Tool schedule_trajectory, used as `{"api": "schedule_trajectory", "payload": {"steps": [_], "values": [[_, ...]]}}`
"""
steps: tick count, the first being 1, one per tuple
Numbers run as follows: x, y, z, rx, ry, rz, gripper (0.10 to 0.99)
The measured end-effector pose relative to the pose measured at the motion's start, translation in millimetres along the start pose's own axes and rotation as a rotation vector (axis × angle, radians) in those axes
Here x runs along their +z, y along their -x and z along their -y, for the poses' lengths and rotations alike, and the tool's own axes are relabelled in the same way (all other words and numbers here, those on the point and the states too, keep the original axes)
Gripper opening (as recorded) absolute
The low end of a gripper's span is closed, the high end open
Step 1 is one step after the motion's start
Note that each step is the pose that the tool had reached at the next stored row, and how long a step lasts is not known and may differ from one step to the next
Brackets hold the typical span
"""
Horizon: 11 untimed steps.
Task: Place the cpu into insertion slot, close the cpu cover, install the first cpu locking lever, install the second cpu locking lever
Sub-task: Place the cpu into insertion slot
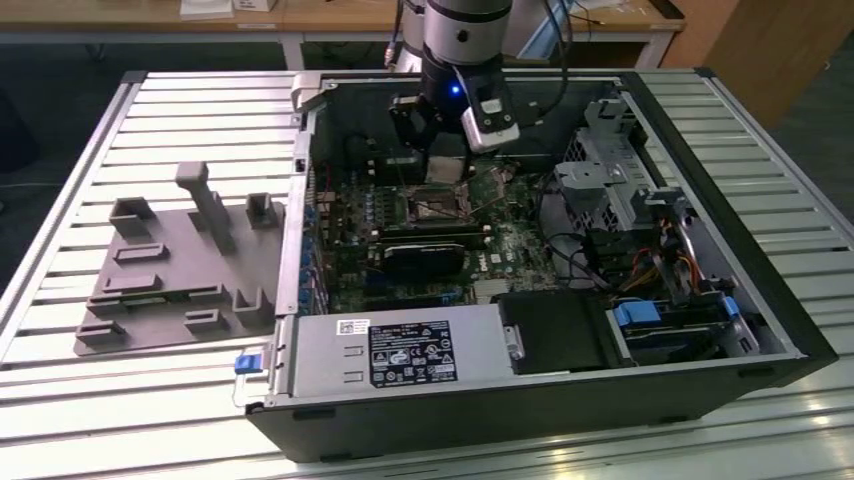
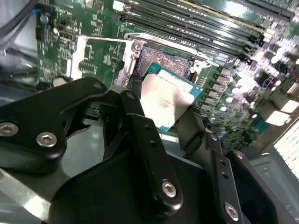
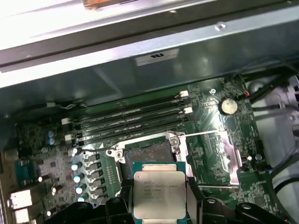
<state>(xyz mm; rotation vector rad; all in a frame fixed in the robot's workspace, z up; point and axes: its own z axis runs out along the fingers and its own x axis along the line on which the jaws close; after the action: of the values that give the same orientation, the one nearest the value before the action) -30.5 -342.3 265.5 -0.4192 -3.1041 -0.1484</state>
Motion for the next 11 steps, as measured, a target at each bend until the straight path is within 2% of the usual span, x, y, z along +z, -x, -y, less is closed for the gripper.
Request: {"api": "schedule_trajectory", "payload": {"steps": [11], "values": [[1.6,0.0,0.1,0.188,0.002,0.0182,0.537]]}}
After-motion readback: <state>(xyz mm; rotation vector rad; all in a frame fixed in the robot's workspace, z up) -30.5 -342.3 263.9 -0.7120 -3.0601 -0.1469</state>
